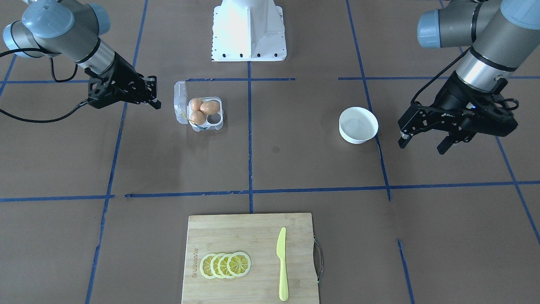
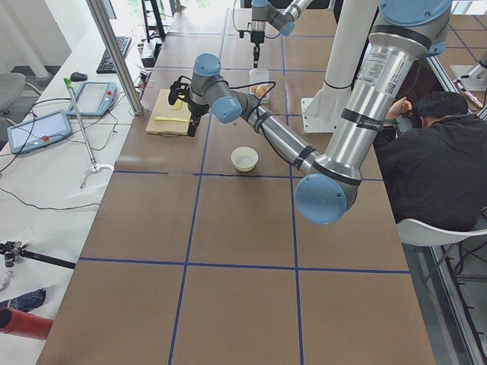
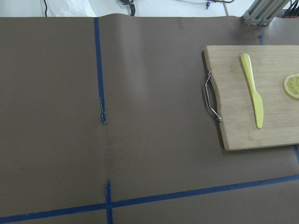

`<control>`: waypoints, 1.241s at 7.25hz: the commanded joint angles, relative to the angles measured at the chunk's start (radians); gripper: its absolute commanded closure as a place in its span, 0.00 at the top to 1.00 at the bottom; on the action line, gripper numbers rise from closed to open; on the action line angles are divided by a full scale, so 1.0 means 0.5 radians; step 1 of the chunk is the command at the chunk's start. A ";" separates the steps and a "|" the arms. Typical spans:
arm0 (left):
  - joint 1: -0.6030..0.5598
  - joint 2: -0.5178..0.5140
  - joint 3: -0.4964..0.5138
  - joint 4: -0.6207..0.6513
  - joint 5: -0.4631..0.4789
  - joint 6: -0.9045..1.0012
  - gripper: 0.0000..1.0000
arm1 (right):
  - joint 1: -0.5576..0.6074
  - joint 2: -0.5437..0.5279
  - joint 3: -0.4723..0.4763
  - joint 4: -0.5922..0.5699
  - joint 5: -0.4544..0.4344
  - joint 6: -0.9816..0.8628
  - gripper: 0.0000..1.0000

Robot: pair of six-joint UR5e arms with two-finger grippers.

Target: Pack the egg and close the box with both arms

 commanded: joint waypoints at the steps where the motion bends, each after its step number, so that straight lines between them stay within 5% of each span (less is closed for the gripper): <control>1: -0.002 0.028 0.003 -0.007 0.000 0.006 1.00 | -0.061 0.233 -0.004 -0.197 -0.032 0.019 0.00; 6: -0.002 0.041 0.000 -0.010 0.000 0.009 1.00 | -0.175 0.583 0.033 -0.453 -0.152 0.104 0.00; 7: -0.002 0.105 -0.003 -0.053 0.000 0.012 1.00 | -0.151 0.617 0.048 -0.502 -0.152 0.104 0.70; 8: -0.002 0.142 0.000 -0.074 0.003 0.012 1.00 | -0.081 0.621 0.109 -0.557 -0.152 0.111 0.95; 9: -0.002 0.188 0.000 -0.108 0.003 0.015 1.00 | -0.001 0.618 0.195 -0.704 -0.140 0.114 1.00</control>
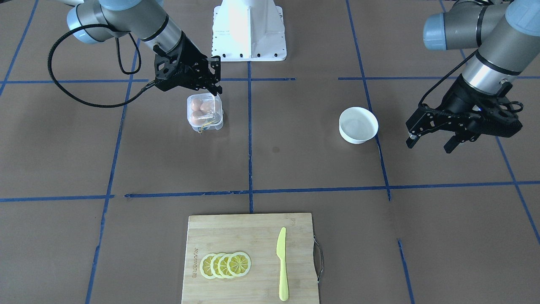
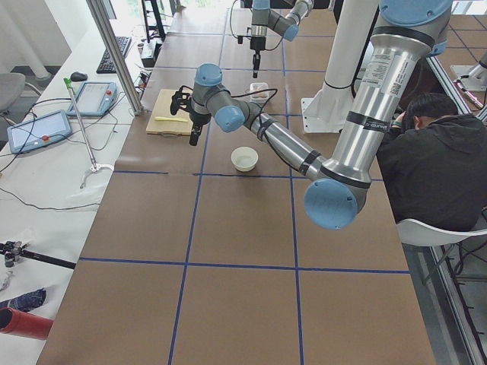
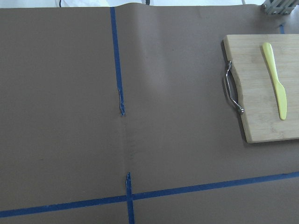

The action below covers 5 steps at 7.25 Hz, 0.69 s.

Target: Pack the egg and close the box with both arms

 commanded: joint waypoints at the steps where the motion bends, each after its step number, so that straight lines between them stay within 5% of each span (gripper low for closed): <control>1: -0.024 0.120 0.007 -0.107 0.001 0.003 1.00 | 0.258 0.000 0.135 -0.274 0.122 -0.011 1.00; 4: -0.397 0.292 0.123 -0.116 -0.035 0.810 1.00 | 0.768 -0.180 0.099 -0.403 0.487 -0.474 1.00; 5: -0.548 0.350 0.199 -0.089 -0.033 1.080 1.00 | 0.927 -0.206 0.108 -0.665 0.546 -0.839 1.00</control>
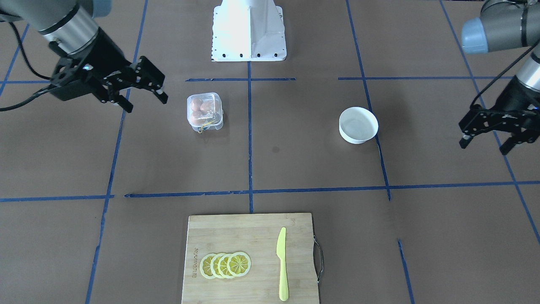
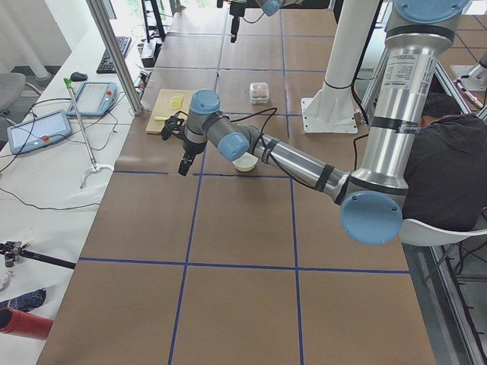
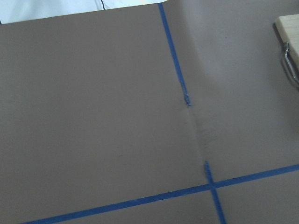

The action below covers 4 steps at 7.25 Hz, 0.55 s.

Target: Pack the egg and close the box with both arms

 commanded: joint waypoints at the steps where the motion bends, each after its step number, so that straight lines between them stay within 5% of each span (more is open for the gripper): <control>1: -0.353 0.077 0.195 0.029 -0.005 0.676 1.00 | 0.328 -0.087 0.006 -0.486 0.119 -0.743 1.00; 4: -0.492 0.148 0.319 0.078 -0.005 1.312 1.00 | 0.852 -0.454 -0.095 -0.819 0.168 -1.983 1.00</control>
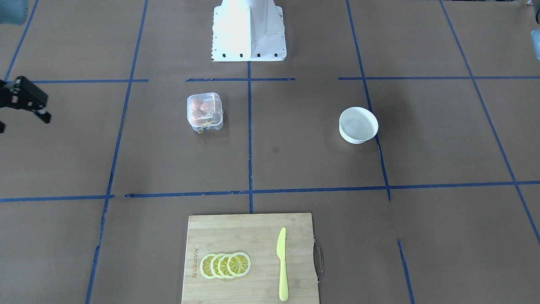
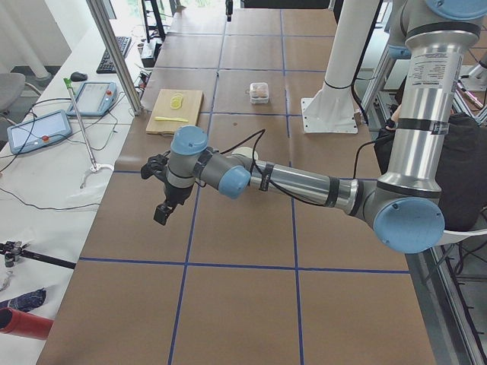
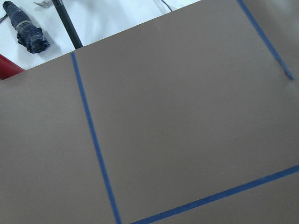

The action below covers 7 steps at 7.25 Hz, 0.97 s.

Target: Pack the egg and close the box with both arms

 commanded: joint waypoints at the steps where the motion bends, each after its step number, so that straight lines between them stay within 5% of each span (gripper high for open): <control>1: -0.101 0.070 0.027 0.150 -0.012 0.438 1.00 | 0.362 -0.316 -0.070 -0.104 0.079 -0.682 1.00; 2: -0.111 0.232 0.005 0.152 -0.030 0.470 1.00 | 0.443 -0.467 -0.073 -0.092 0.125 -0.678 1.00; 5: -0.096 0.267 0.329 -0.176 -0.046 0.486 1.00 | 0.443 -0.514 -0.180 -0.089 0.095 -0.678 1.00; 7: -0.099 0.218 0.141 0.259 -0.046 0.471 1.00 | 0.443 -0.545 -0.254 -0.092 0.107 -0.693 1.00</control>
